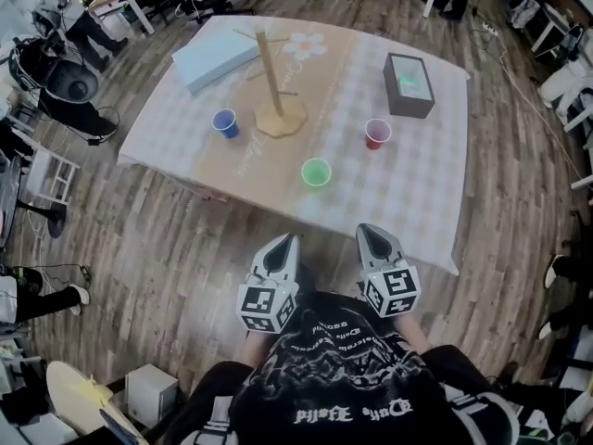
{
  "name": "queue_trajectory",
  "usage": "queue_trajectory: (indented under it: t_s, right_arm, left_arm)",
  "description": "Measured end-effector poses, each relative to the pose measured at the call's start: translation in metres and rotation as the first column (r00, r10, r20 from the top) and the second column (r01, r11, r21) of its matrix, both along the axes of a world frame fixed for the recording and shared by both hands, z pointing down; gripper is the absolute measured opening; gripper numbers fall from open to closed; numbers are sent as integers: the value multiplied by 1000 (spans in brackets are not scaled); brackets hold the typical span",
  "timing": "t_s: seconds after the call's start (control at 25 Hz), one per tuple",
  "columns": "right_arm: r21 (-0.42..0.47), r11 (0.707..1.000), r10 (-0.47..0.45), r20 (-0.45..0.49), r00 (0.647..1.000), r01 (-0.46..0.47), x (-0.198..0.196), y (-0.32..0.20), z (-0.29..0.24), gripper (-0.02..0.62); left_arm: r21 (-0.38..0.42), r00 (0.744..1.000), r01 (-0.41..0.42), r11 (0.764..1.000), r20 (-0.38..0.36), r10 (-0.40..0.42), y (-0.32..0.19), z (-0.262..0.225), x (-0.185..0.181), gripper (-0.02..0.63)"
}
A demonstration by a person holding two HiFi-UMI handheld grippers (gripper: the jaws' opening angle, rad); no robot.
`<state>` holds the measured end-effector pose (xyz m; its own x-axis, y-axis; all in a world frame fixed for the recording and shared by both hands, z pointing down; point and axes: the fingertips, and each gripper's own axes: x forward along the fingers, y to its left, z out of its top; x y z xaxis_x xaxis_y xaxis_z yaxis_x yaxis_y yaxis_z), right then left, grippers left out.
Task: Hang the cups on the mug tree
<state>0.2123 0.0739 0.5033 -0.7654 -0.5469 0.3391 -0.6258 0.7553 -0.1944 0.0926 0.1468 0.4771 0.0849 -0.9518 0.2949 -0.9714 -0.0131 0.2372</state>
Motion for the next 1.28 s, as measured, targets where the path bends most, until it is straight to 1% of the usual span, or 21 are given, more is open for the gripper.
queue_trajectory:
  t_s: [0.16,0.28,0.48,0.68,0.8,0.96,1.12,1.28]
  right_arm:
    - [-36,997,74,23,997,-73,-28,-40,0,9]
    - [-58,989,136,29,990,-134,-50,-69,-1,9]
    - [-95,964,255,47,966,-250,-79,-113,-3,9]
    - [-80,937,344,30,939,-340,-102,-138,-2,9]
    - [-76,910,410,30,912,-407,-106,-151,-2,9]
    - [-90,878,474,27,880,-470,-108,-163,2,9]
    - [-74,860,506,-12,862,-506,-98,-179,3,9]
    - [-70,843,532,-40,845,-534,-80,-201,-2,11]
  left_arm:
    - [-12,1000,-31,999,0,31,-37,0,-42,20]
    - [-11,998,-66,998,21,66,-67,-4,-74,20]
    - [-7,990,-135,991,39,135,-118,-10,-123,20]
    - [2,977,-210,978,35,209,-147,-7,-160,20]
    - [-3,967,-255,967,30,255,-157,-2,-176,20]
    - [-21,955,-294,956,33,294,-167,5,-191,20]
    - [-16,957,-288,957,17,288,-173,10,-200,20]
    - [-26,962,-271,962,1,271,-176,14,-206,20]
